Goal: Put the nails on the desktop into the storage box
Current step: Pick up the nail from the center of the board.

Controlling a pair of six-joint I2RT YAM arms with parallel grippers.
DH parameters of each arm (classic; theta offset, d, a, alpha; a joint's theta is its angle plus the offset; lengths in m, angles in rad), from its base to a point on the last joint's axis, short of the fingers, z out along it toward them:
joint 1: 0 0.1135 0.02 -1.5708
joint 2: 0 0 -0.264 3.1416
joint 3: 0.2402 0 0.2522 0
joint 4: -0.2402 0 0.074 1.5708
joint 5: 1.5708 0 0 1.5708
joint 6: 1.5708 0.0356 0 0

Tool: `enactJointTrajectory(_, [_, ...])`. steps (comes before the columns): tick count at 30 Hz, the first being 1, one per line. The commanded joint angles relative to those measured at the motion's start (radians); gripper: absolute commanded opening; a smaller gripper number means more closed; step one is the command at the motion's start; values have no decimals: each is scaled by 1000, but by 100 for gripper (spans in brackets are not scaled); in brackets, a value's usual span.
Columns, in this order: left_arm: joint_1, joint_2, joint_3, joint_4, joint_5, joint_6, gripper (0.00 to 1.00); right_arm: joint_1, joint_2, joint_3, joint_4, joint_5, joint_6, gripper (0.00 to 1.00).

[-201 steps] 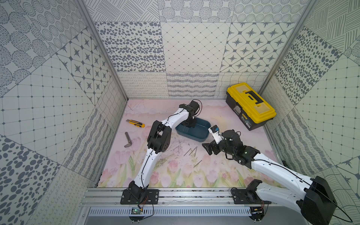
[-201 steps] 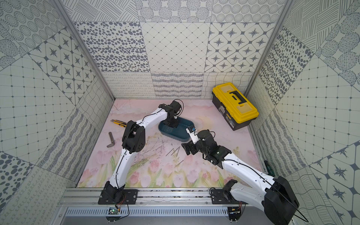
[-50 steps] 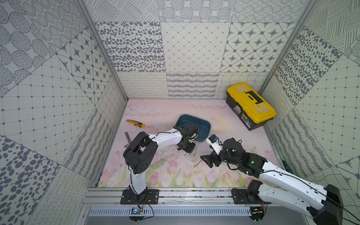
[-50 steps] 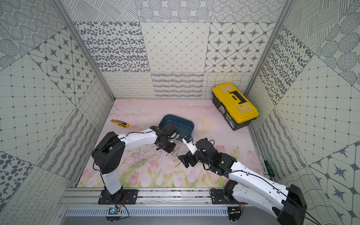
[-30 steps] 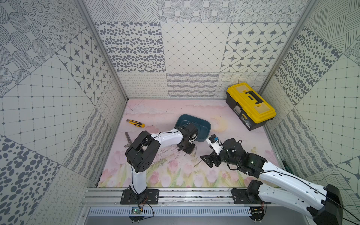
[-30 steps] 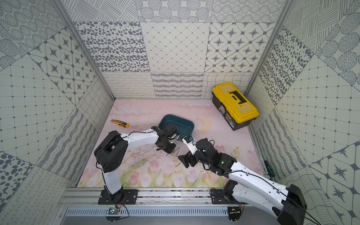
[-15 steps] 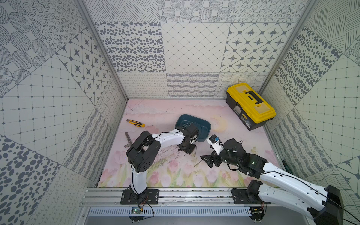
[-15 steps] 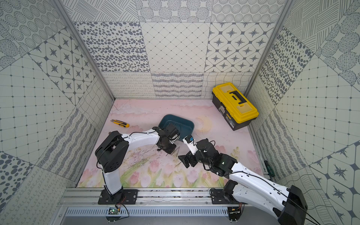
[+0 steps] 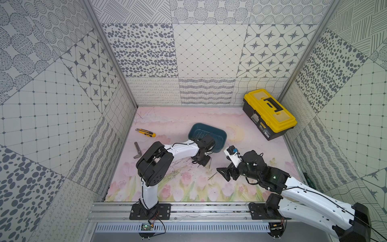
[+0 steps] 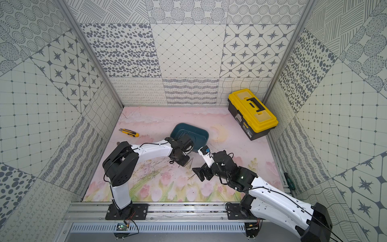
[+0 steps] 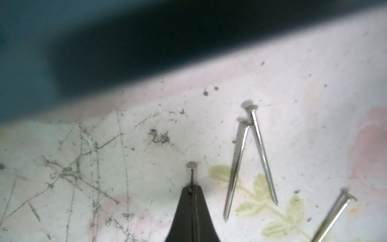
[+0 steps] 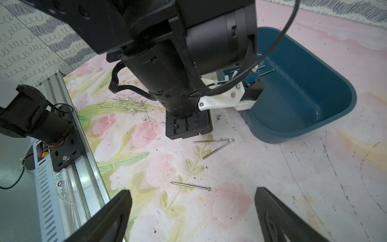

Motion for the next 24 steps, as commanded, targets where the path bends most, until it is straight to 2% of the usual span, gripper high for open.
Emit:
enactJointTrajectory(1, [-14,5,-19,-62,-4,-28,0,4,-3,-12,54,10,-12,97])
enactJointTrajectory(13, [6,-57,17,-110,-10,-5,0,4,-10,-16,60,11,-18,97])
enactJointTrajectory(24, [54,-181,77,-183,-12,7,0,3,19,-7,62,13,-26,97])
